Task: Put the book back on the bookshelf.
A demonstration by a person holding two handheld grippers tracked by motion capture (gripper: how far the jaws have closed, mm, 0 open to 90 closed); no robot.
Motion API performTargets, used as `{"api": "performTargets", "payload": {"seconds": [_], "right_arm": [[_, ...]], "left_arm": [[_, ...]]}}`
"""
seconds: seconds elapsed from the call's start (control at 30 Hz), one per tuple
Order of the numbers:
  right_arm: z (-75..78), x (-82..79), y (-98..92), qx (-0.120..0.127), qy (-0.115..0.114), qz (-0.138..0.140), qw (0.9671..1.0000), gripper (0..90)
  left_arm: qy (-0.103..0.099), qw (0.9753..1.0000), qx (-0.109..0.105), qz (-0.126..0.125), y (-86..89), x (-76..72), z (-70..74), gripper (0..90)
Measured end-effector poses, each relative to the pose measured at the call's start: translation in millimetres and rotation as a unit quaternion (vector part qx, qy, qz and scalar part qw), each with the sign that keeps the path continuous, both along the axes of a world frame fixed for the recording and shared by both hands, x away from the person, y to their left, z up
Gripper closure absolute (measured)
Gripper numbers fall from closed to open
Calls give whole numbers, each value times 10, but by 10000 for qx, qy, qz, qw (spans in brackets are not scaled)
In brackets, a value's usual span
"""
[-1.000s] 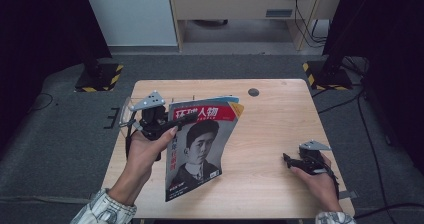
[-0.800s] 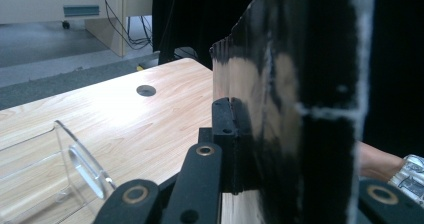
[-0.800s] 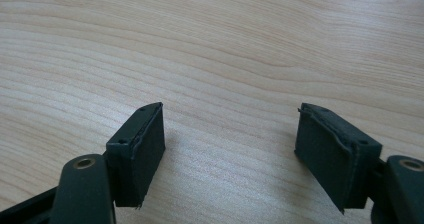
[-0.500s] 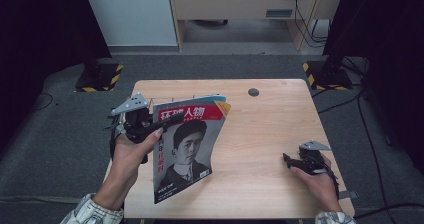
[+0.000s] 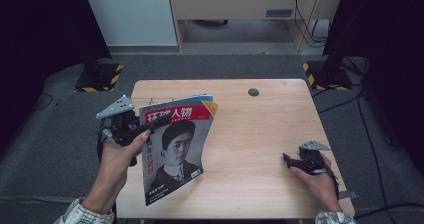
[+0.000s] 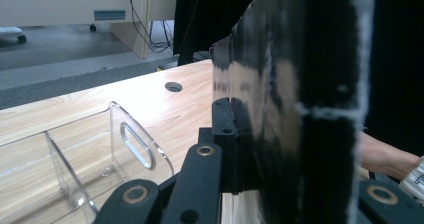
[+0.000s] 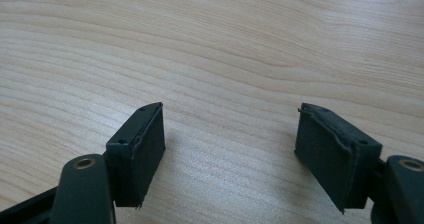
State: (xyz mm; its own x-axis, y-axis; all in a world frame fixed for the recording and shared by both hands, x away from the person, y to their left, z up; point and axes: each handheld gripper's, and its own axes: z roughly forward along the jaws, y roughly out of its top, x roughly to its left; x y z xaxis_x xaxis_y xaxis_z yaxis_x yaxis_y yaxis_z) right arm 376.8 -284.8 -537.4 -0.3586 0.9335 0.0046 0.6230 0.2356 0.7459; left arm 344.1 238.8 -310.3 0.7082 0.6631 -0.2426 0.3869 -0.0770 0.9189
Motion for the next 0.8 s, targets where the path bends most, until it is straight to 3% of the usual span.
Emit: {"api": "performTargets", "payload": {"seconds": [0.8], "right_arm": [[0, -1, 0, -5, 0, 12, 10000, 278]], "left_arm": [[-35, 9997, -85, 239, 336, -144, 2, 866]]}}
